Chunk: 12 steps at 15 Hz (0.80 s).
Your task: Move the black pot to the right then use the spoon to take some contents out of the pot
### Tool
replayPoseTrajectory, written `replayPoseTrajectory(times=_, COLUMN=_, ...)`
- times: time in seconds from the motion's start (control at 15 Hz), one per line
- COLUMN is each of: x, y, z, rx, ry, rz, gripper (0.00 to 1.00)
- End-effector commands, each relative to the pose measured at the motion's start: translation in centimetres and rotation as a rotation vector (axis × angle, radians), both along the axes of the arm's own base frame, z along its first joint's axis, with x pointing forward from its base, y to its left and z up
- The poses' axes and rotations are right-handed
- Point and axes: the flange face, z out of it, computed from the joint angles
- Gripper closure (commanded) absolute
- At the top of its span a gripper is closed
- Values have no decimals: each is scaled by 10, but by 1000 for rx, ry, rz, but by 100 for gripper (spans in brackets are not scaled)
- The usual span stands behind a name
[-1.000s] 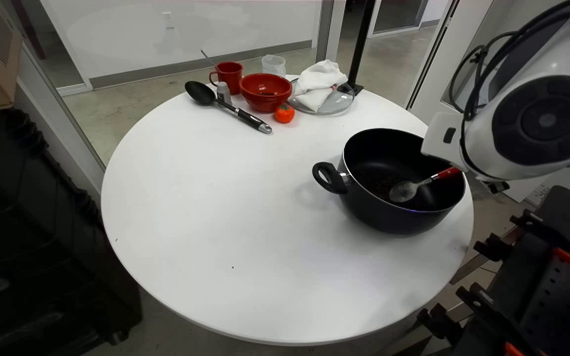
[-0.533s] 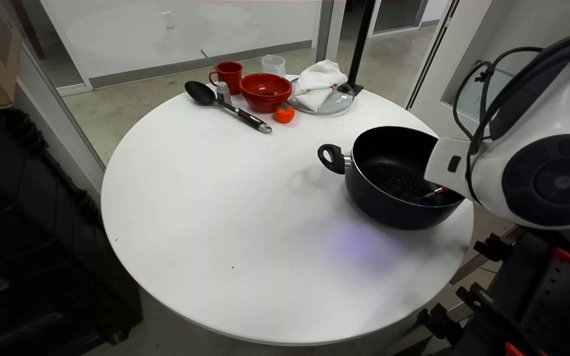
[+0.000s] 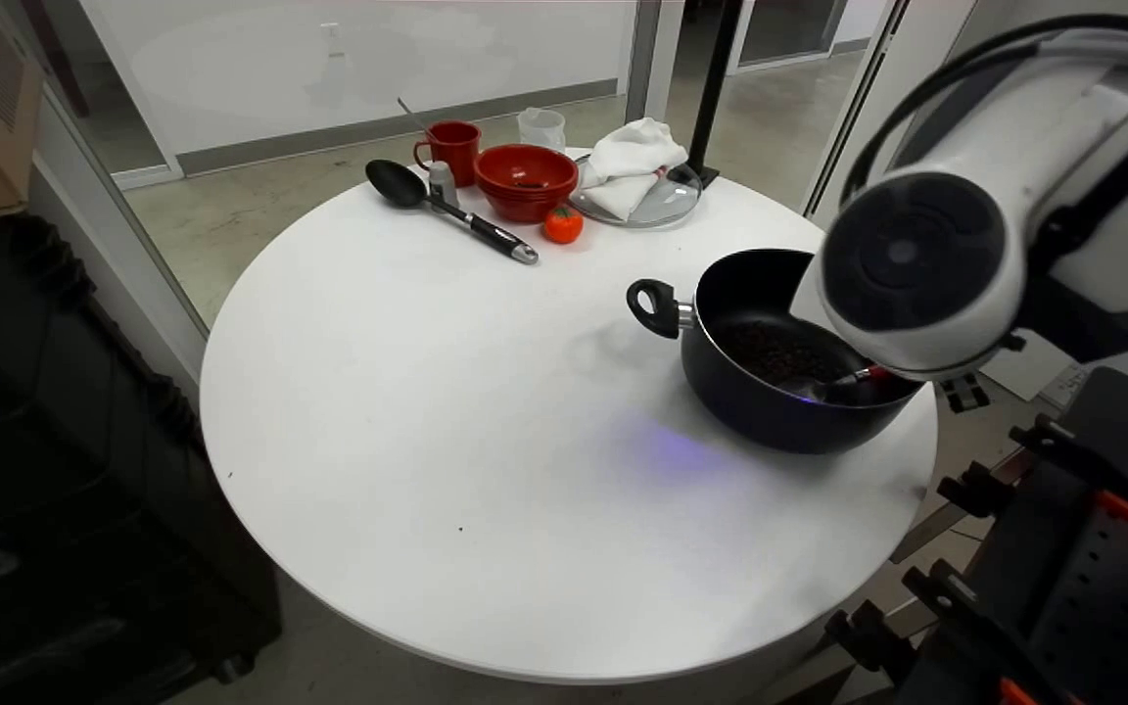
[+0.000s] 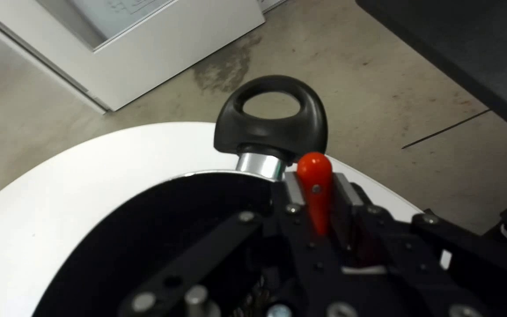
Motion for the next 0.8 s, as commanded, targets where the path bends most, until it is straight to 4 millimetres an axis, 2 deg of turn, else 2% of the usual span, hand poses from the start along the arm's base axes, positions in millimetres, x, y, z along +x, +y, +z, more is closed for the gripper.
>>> replayPoseTrajectory(times=0.0, x=61, y=-10, z=-8, rx=9, ry=98, rz=-180, gripper=95)
replayPoseTrajectory(times=0.13, x=96, y=-10, z=-1, rx=14, ry=130, rz=-282, gripper=95)
replayPoseTrajectory(times=0.33, x=139, y=-13, z=8, rx=29, ry=159, rz=-371, gripper=95)
replayPoseTrajectory(times=0.53, x=165, y=-16, z=12, rx=31, ry=183, rz=-415, gripper=95)
replayPoseTrajectory(times=0.73, x=178, y=-25, z=8, rx=-43, ry=211, rz=-430, gripper=95)
